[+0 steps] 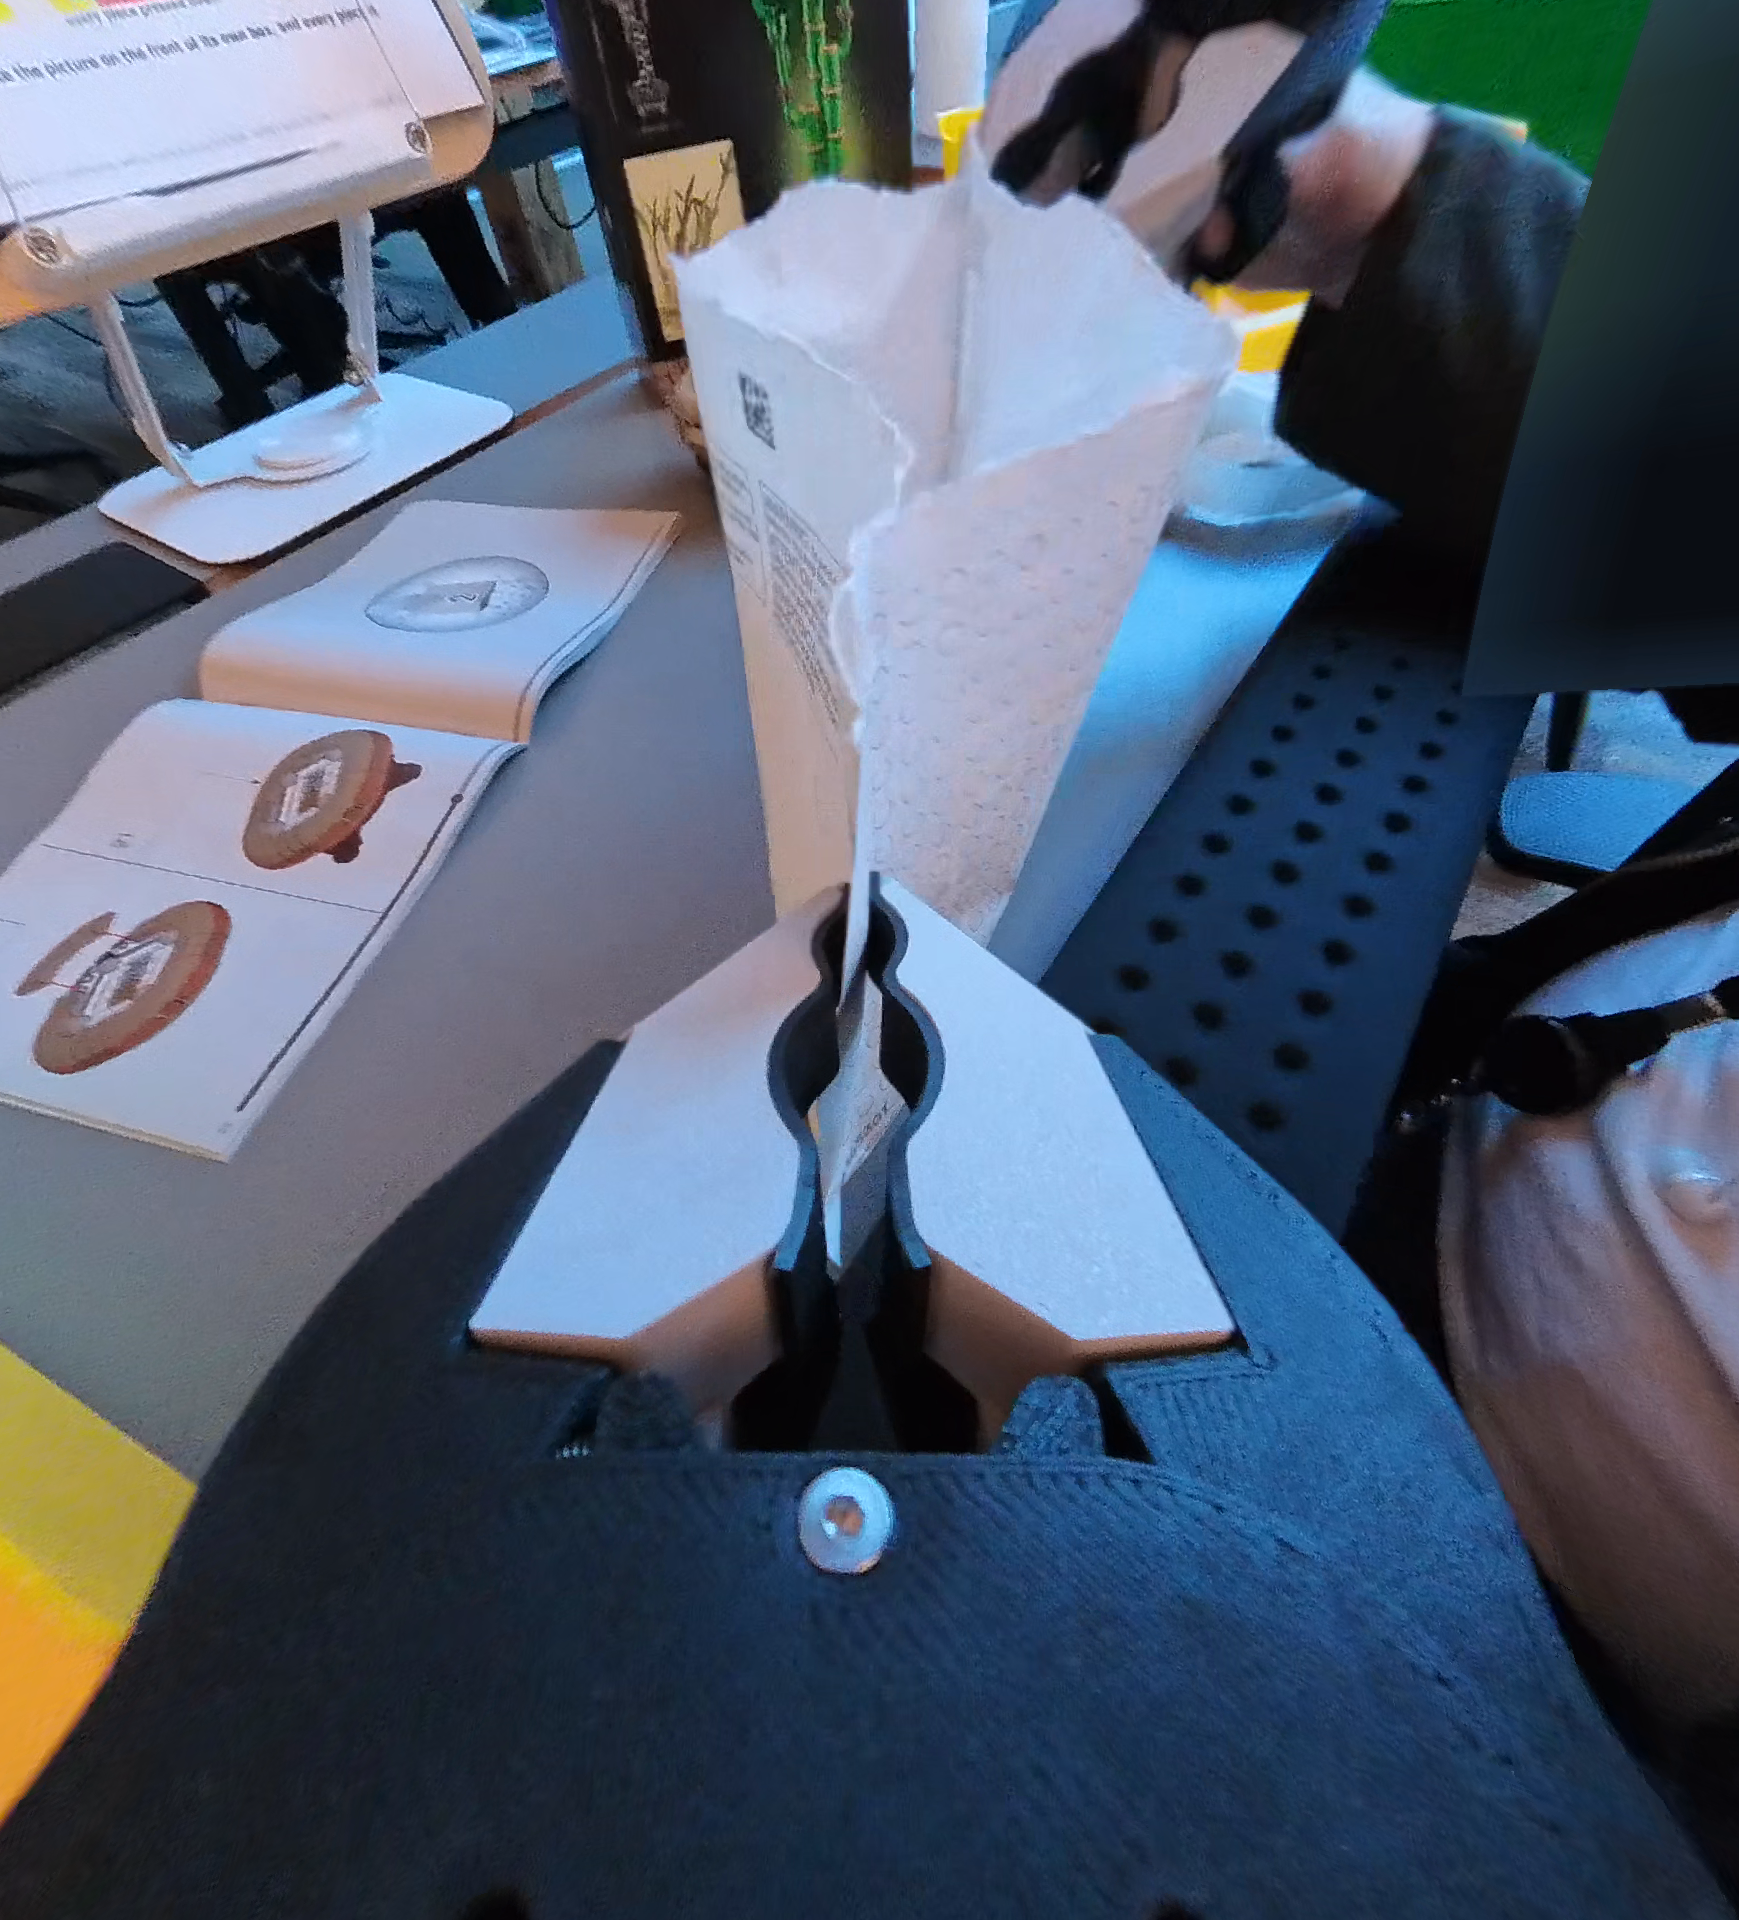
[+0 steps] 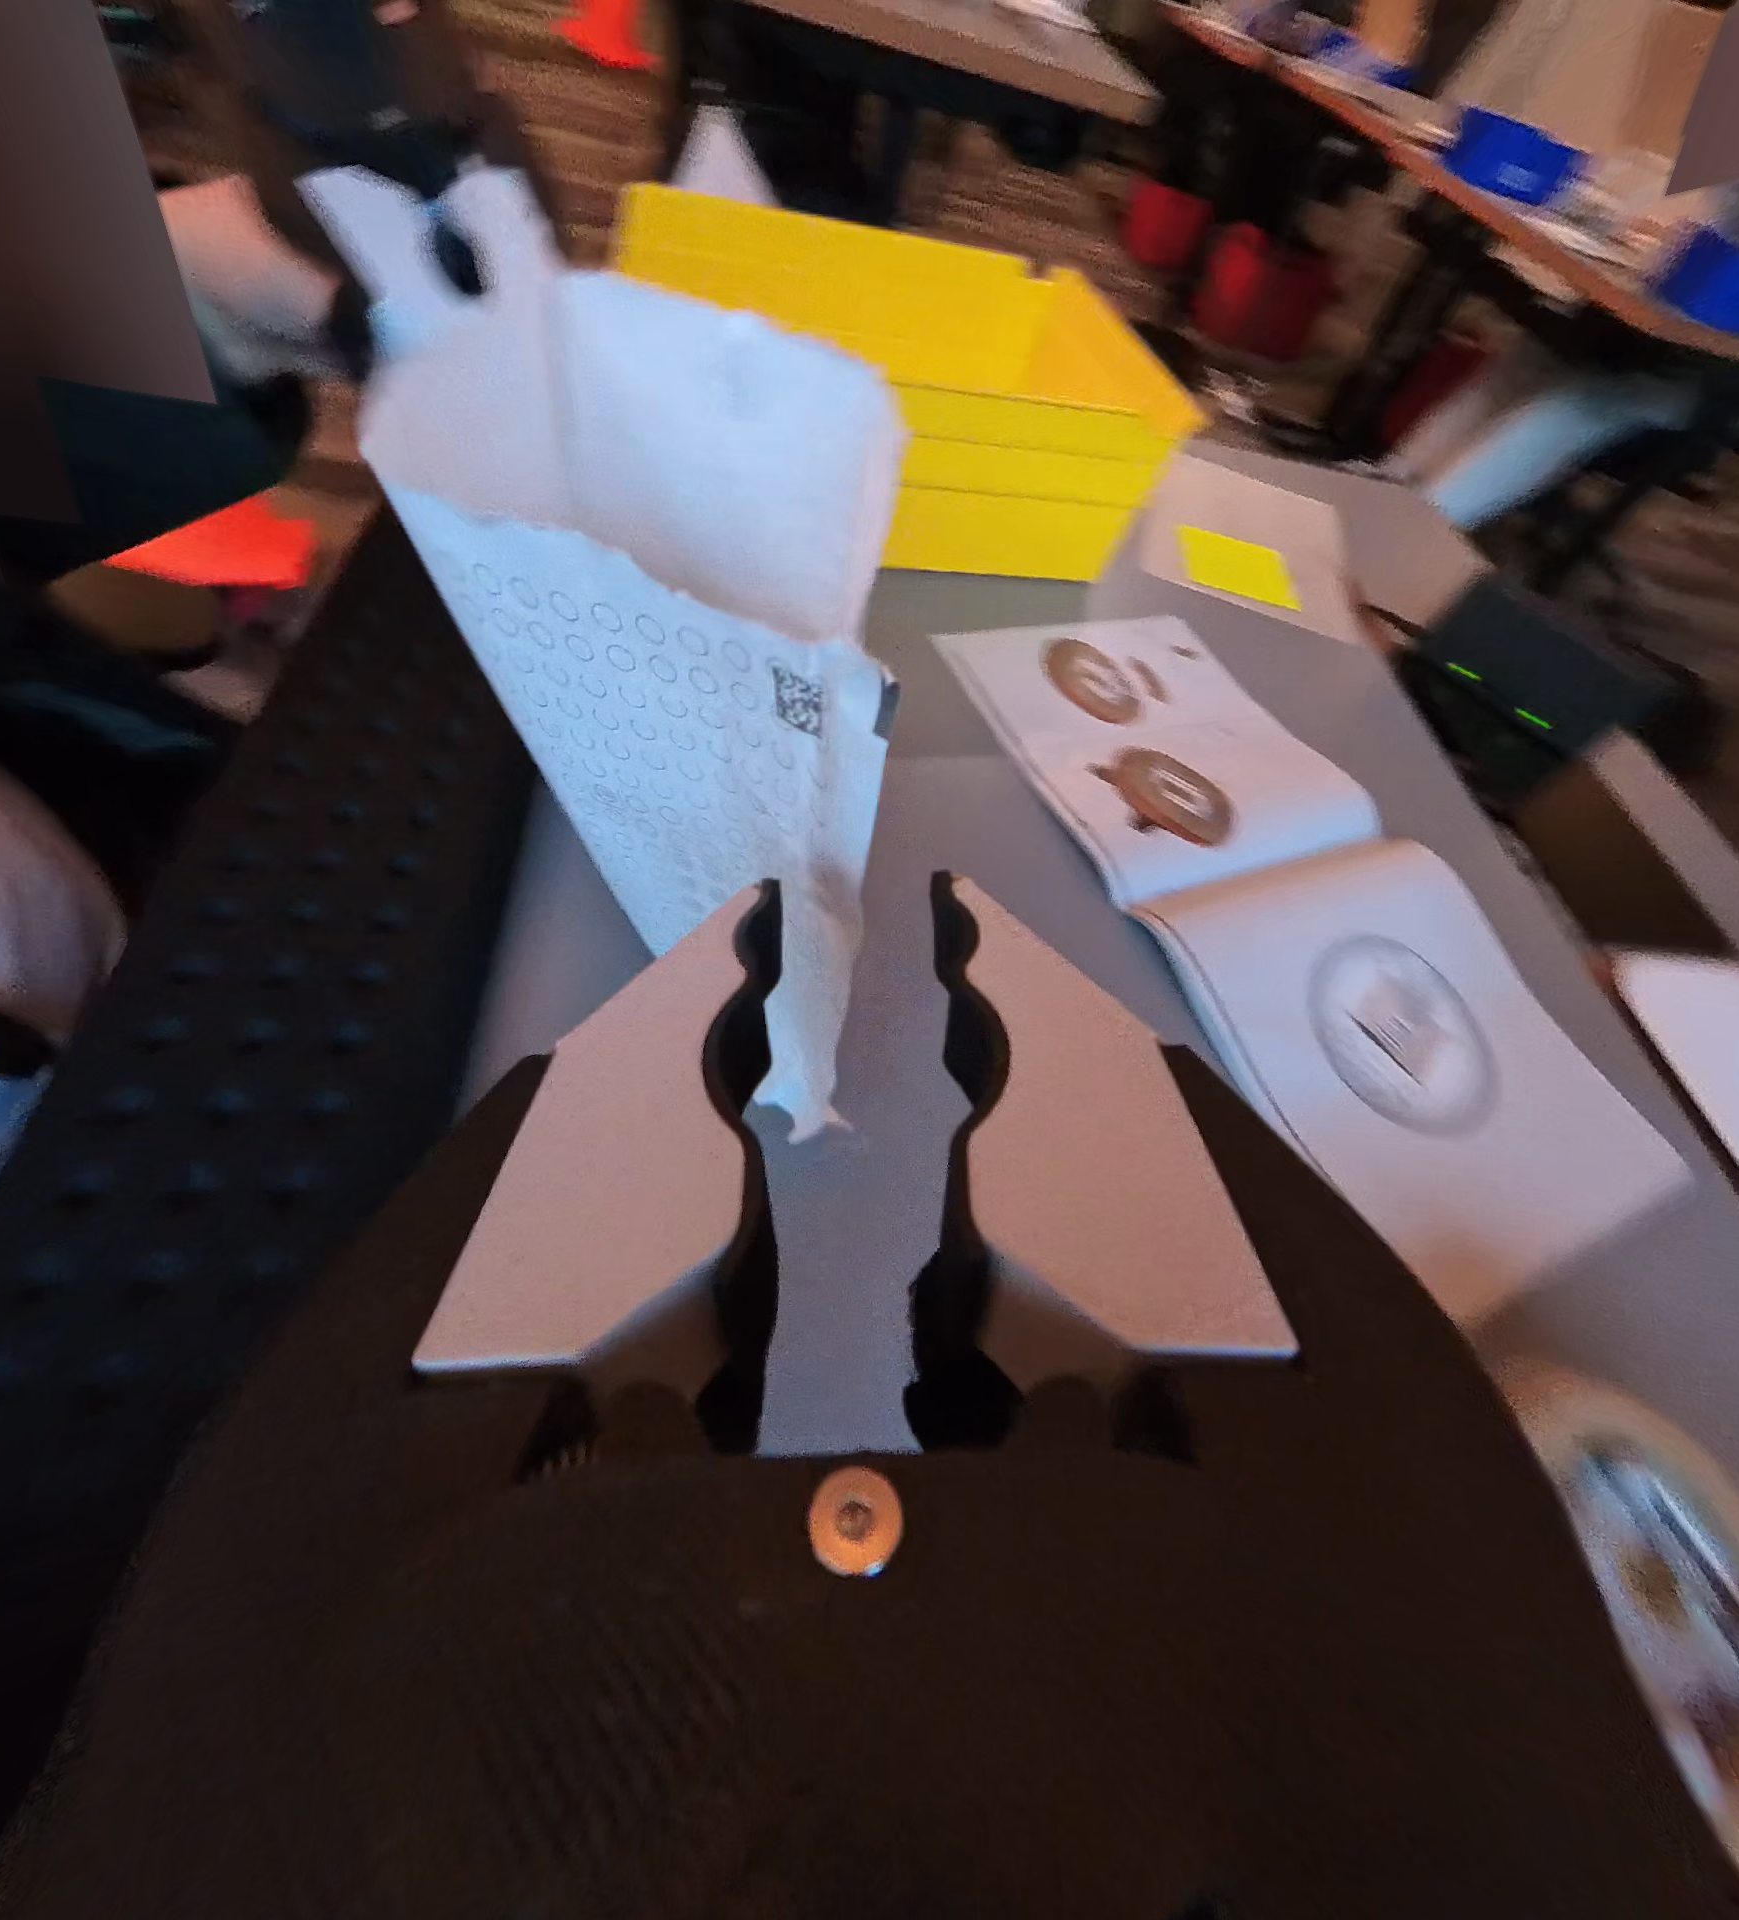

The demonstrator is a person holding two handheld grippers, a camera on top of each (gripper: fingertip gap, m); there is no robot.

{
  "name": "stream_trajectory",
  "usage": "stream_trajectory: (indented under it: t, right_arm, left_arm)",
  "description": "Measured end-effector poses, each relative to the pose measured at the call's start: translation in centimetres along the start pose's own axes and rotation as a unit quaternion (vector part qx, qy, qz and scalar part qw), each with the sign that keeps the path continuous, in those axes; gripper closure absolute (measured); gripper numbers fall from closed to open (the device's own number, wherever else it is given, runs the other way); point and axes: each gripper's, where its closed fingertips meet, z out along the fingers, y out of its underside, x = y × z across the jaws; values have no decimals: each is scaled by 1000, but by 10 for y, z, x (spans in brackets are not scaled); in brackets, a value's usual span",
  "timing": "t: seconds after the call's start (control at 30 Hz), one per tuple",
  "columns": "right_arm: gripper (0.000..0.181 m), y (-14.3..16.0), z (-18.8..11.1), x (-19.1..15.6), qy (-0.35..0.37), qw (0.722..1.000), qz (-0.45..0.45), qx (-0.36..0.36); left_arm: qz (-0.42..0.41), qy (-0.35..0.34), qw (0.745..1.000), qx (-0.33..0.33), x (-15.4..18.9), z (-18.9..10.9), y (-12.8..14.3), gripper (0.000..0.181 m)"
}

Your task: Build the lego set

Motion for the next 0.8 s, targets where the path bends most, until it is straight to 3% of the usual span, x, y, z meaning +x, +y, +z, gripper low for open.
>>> stream_trajectory:
  t: [0.07,0.13,0.2,0.27,0.3,0.4,0.5,0.63,0.73,0.8]
  right_arm:
    - [147,-12,-44,9,83,996,37,-1]
    - [148,-7,-117,26,221,972,70,-23]
    - [157,29,-215,51,386,906,160,-67]
    - [152,87,-289,60,461,825,310,-101]
    - [145,120,-311,60,469,786,382,-128]
    - [142,190,-328,62,442,732,483,-188]
    - [135,247,-339,72,424,695,498,-300]
    - [132,270,-330,86,305,713,503,-381]
    - [111,279,-339,100,234,752,399,-470]
    - [109,284,-336,103,186,769,372,-485]
  left_arm:
    - [-7,6,1000,11,1,-1,0,181]
    - [-8,10,1000,13,0,0,1,181]
    - [-10,20,1000,13,2,1,0,181]
    - [-11,28,999,14,3,3,0,181]
    - [-11,32,999,15,4,5,-1,181]
    - [-8,36,999,14,6,8,-1,181]
    - [-7,36,999,11,9,8,0,181]
    - [-11,44,999,1,13,9,1,181]
    - [-8,44,999,-4,13,11,1,181]
    - [-7,48,999,-6,15,12,1,181]
